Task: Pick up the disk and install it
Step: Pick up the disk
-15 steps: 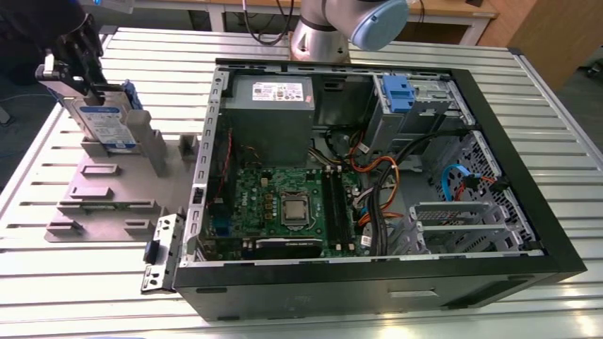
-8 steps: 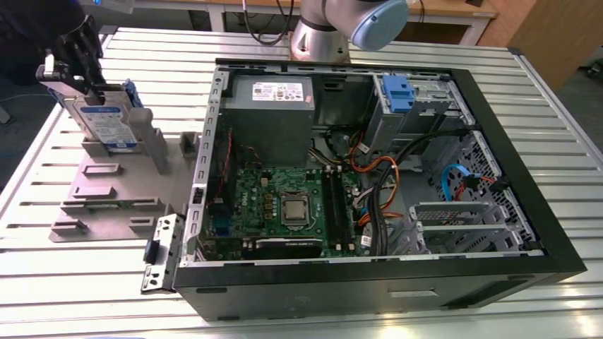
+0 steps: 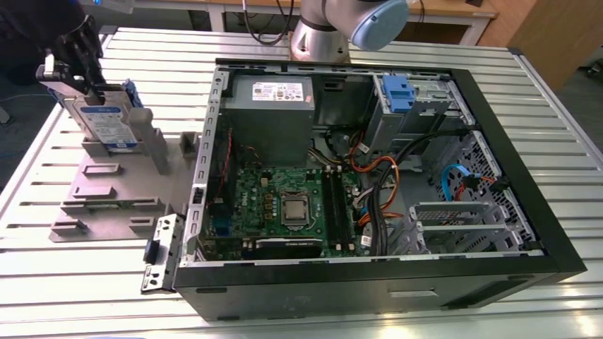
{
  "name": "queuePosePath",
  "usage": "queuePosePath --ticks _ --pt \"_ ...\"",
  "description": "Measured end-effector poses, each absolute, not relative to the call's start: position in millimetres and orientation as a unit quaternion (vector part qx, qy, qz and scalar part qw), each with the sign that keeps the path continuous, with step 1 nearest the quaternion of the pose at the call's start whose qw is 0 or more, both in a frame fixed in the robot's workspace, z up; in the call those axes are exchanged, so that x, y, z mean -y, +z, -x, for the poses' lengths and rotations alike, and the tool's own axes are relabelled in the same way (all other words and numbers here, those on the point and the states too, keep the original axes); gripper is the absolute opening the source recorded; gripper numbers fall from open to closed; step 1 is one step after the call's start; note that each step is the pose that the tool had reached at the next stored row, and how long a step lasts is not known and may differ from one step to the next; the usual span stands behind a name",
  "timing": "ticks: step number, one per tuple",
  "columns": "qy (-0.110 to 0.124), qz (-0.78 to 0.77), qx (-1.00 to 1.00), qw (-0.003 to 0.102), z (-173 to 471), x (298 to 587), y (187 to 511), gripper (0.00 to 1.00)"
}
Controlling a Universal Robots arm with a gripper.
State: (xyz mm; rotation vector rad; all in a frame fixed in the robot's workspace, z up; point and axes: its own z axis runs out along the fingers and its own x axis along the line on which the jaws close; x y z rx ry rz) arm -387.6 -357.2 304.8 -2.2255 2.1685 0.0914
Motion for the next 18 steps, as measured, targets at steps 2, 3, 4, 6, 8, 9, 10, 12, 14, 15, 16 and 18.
queuePosePath --ticks 2,3,4,6,8,9,10,12,14,15,16,18 --pt "0.029 0.716 -0.697 0.016 387.6 357.2 304.7 0.36" --pt "0.029 0.716 -0.697 0.016 387.6 357.2 304.7 0.42" --pt "0.029 0.716 -0.698 0.016 387.6 357.2 304.7 0.42" --pt "0.029 0.715 -0.698 0.016 387.6 357.2 304.8 0.42" --pt "0.029 0.709 -0.704 0.016 387.6 357.2 304.7 0.42" --pt "0.029 0.707 -0.707 0.016 387.6 357.2 304.7 0.42" --pt "0.028 0.707 -0.707 0.016 387.6 357.2 304.7 0.42" --pt "0.028 0.707 -0.707 0.016 387.6 357.2 304.8 0.42" --pt "0.028 0.706 -0.707 0.016 387.6 357.2 304.8 0.42" --pt "0.028 0.706 -0.707 0.016 387.6 357.2 304.8 0.42" --pt "0.028 0.706 -0.707 0.016 387.6 357.2 304.8 0.41" --pt "0.028 0.706 -0.707 0.016 387.6 357.2 304.8 0.35"
